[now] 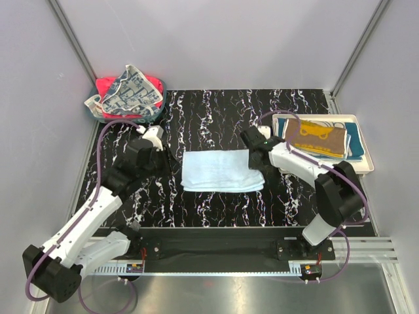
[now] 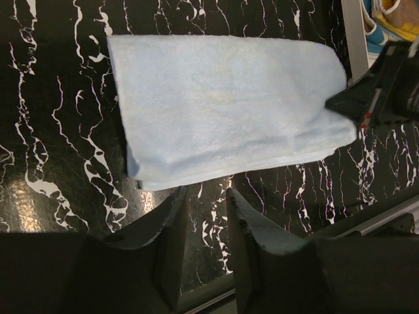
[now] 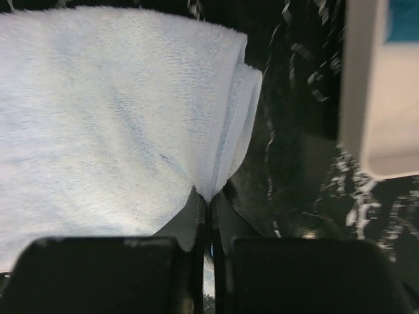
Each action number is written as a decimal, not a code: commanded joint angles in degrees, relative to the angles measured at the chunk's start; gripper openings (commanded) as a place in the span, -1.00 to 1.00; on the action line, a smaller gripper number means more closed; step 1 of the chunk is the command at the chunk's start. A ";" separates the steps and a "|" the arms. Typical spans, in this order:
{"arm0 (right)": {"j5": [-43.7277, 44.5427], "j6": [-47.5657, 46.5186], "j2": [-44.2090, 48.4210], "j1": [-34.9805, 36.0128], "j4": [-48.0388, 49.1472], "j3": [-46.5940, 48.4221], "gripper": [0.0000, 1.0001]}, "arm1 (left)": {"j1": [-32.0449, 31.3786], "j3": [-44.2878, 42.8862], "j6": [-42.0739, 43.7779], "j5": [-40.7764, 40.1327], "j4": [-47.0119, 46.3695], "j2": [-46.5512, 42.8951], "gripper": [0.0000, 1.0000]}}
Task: Fold and stack the towels
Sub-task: Neatly place the folded towel into the bin, then grab crumpled towel
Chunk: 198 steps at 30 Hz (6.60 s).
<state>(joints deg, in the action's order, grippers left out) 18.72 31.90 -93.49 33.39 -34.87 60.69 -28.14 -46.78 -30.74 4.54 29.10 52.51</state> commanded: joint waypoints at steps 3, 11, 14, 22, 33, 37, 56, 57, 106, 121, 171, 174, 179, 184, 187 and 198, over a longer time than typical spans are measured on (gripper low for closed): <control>15.37 -10.52 2.44 -0.25 -14.33 14.79 -1.00 | -0.16 -4.45 3.84 0.48 1.75 -1.80 -0.30; 20.13 -18.18 0.24 -3.41 -21.02 29.30 -1.00 | 0.54 -4.37 4.20 2.76 1.48 -0.48 -0.30; 20.83 -20.56 0.59 -4.20 -22.43 33.35 -1.00 | 0.63 -4.37 4.46 2.76 1.57 -0.22 -0.30; 22.85 -26.71 0.07 -6.14 -24.45 44.24 -1.00 | 0.98 -3.75 4.46 3.37 1.40 0.49 -0.30; 22.68 -31.64 -3.18 -7.37 -25.59 55.94 -1.00 | 1.42 -3.75 4.46 5.31 0.96 2.42 -0.31; 22.59 -33.39 -4.76 -7.55 -26.83 60.59 -1.00 | 1.60 -3.49 4.38 5.84 0.69 2.60 -0.31; 22.77 -35.77 -6.00 -11.14 -31.66 73.08 -1.00 | 1.86 -2.87 4.29 6.63 0.34 3.56 -0.32; 21.89 -35.68 -6.00 -11.76 -31.66 72.91 -1.00 | 1.86 -2.87 4.20 6.63 0.25 3.56 -0.32; 19.77 -20.03 -22.96 -48.86 -13.56 50.58 -0.96 | 1.77 -0.41 3.41 10.06 -1.59 6.90 -0.32; 22.50 -25.04 -27.36 -49.73 -6.70 51.90 0.19 | 1.77 -1.38 4.20 9.17 -0.71 10.94 -0.30; -21.53 -7.73 4.20 -9.30 15.98 7.60 0.61 | 26.73 -66.59 -22.08 -37.67 3.68 72.20 0.10; -21.71 -7.82 3.41 -9.22 15.98 8.04 0.61 | 27.43 -66.86 -22.08 -37.76 3.07 73.08 0.10; -21.97 -7.99 2.26 -9.22 15.63 8.57 0.61 | 28.05 -65.81 -23.14 -37.06 2.90 73.70 0.10; -21.71 -8.08 2.00 -9.22 15.71 8.57 0.61 | 28.05 -64.66 -23.40 -36.18 0.52 74.05 0.10; -21.88 -8.08 2.09 -9.22 15.89 8.40 0.61 | 28.05 -65.71 -23.31 -36.35 0.34 74.75 0.11; -22.32 -8.08 1.12 -9.22 16.24 8.22 0.60 | 29.99 -65.98 -25.42 -36.53 -1.50 75.72 0.12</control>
<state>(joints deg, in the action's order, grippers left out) -2.72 23.70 -92.05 23.97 -20.80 68.16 1.56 -111.28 -54.39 -30.28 31.44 128.66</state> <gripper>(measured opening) 0.804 0.559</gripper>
